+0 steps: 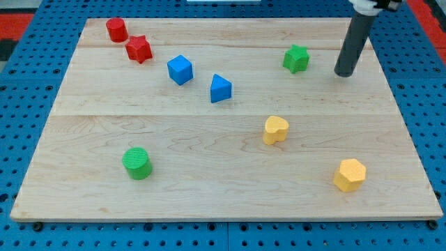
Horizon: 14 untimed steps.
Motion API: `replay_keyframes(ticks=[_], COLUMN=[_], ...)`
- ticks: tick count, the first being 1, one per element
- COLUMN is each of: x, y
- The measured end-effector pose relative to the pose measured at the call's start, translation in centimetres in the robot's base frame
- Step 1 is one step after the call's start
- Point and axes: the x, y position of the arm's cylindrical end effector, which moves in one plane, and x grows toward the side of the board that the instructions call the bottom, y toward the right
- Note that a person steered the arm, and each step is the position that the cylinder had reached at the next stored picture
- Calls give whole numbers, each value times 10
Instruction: Move your arm closer to the green circle
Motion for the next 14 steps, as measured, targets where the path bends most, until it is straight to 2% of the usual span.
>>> replay_keyframes(ticks=[1, 3, 4, 5, 6, 7, 8, 11, 12, 14], x=[-31, -70, -18, 39, 59, 67, 86, 84, 87, 217], y=[-47, -84, -30, -51, -146, -212, -259, -413, -415, -415])
